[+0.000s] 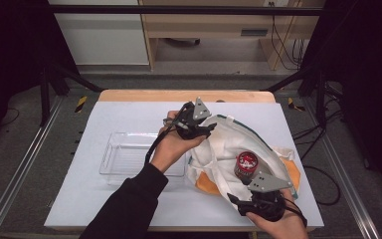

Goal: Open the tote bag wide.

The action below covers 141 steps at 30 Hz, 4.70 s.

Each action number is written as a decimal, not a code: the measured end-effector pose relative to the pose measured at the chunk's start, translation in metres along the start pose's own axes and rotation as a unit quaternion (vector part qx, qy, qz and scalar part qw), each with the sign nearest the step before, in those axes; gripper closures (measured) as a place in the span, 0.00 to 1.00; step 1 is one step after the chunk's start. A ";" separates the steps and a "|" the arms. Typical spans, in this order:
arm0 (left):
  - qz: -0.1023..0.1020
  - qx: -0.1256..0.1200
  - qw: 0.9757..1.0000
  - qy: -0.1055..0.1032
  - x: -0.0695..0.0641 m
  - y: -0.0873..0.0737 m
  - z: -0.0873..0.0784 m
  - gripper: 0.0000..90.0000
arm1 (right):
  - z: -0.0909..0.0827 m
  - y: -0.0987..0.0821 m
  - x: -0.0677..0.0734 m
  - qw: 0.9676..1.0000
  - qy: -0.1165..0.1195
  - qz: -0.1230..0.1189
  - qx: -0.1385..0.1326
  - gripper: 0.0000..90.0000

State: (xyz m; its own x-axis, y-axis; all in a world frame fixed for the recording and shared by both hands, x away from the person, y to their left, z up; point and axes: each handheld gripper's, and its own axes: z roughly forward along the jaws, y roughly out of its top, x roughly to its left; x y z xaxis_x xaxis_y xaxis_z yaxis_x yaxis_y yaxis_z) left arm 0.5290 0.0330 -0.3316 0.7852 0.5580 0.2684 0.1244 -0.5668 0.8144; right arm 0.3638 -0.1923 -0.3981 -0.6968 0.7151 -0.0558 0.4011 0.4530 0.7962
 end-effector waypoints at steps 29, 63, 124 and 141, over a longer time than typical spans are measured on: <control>-0.004 0.025 0.999 -0.045 -0.085 -0.066 -0.013 0.46 | -0.028 0.042 -0.101 0.991 -0.118 -0.033 0.059 0.43; 0.019 0.049 0.996 -0.067 -0.087 -0.072 0.010 0.89 | 0.018 -0.001 -0.155 0.981 -0.136 0.034 0.131 0.93; 0.009 0.068 0.995 -0.079 -0.086 -0.096 -0.005 0.84 | 0.026 -0.027 -0.213 0.972 -0.171 0.114 0.111 0.70; 0.012 0.031 0.999 -0.043 -0.074 -0.056 -0.013 0.46 | -0.033 -0.010 -0.158 0.986 -0.150 0.064 0.035 0.26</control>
State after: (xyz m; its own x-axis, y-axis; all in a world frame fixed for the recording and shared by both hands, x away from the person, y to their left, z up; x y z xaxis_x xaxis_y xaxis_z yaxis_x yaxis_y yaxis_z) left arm 0.4565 0.0316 -0.3904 0.8369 0.4916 0.2407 0.1397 -0.6171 0.7744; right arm 0.4508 -0.3274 -0.3771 -0.4359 0.8888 -0.1417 0.5214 0.3777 0.7651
